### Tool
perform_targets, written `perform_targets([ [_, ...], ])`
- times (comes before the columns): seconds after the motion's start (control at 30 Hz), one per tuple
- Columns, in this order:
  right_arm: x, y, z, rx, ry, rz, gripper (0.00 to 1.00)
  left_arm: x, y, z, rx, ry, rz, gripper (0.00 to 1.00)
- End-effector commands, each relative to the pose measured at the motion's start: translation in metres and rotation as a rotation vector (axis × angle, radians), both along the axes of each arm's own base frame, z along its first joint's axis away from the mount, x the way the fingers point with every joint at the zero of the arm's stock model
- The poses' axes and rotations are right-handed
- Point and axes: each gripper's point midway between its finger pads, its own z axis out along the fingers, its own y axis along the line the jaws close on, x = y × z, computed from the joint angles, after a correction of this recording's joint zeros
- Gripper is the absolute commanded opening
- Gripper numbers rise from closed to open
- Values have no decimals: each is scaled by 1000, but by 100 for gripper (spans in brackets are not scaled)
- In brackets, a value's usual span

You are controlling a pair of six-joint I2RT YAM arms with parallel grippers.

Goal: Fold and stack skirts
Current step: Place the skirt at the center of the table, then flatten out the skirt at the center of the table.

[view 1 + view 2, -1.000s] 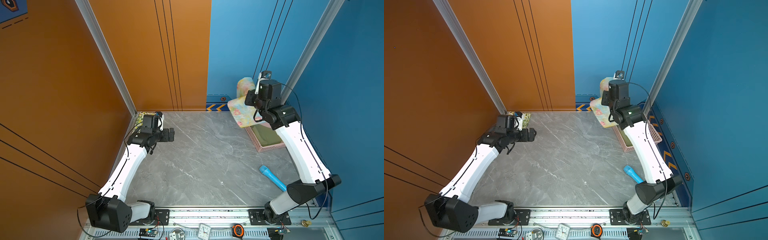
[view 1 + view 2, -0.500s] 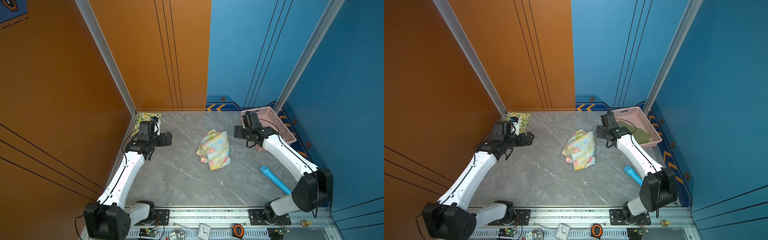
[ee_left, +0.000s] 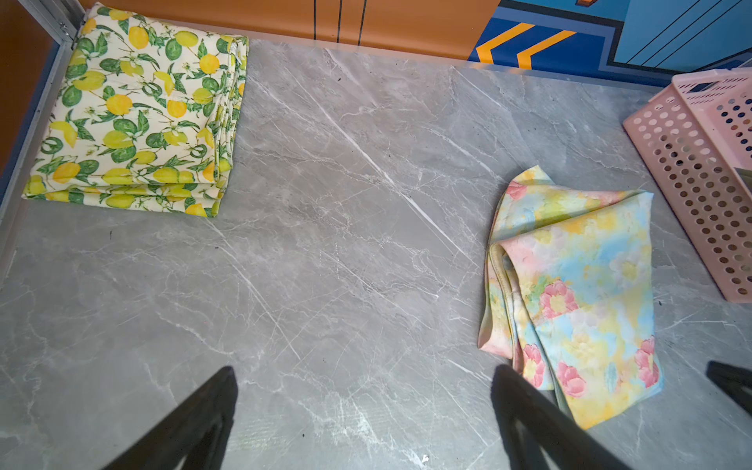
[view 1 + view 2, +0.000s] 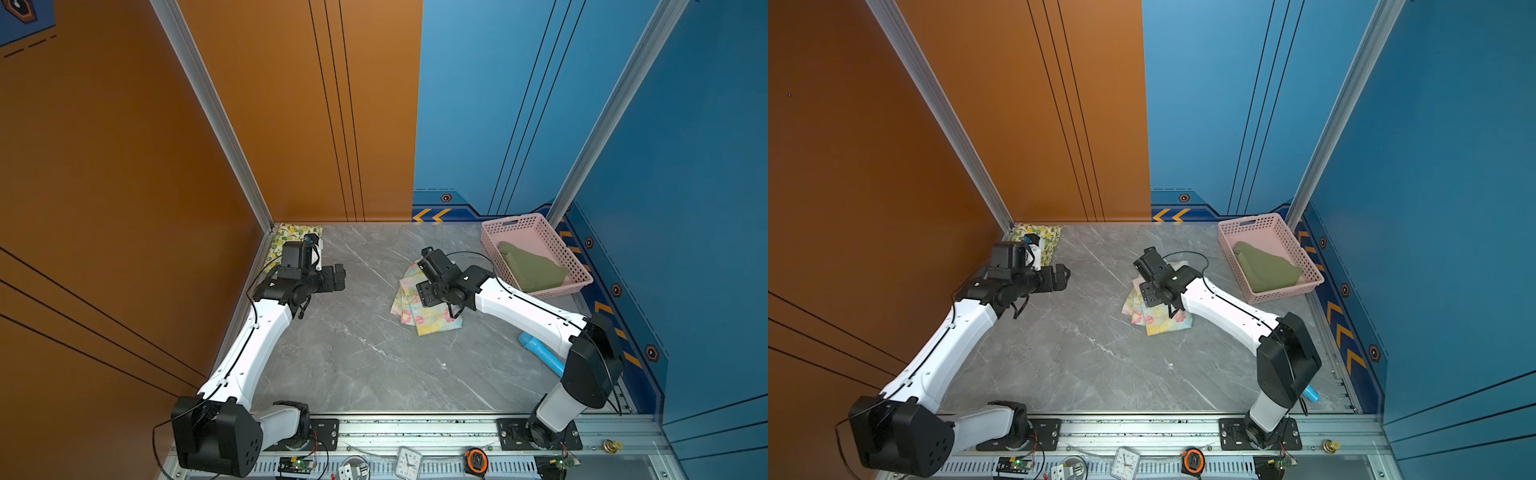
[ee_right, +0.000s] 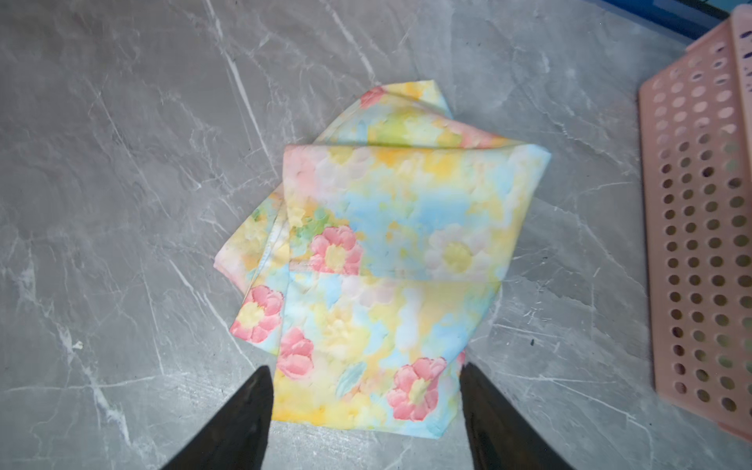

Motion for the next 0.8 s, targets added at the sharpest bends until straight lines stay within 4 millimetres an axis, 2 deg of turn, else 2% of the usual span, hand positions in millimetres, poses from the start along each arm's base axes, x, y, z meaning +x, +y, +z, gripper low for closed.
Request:
perform_targets([
  [0.0, -23, 0, -18, -94, 75, 58, 68, 1, 10, -10, 20, 33, 36, 98],
  [0.2, -57, 11, -49, -116, 169, 104, 62, 2, 15, -15, 19, 53, 52, 99],
  [0.33, -66, 19, -70, -144, 217, 123, 58, 3, 17, -15, 14, 53, 59, 99],
  [0.63, -59, 25, -106, -207, 257, 122, 52, 3, 18, -16, 15, 57, 61, 99],
  [0.7, -53, 25, -111, -221, 242, 113, 47, 3, 17, -16, 13, 56, 60, 99],
  [0.77, -47, 26, -115, -214, 237, 102, 37, 3, 17, -16, 10, 56, 57, 99],
])
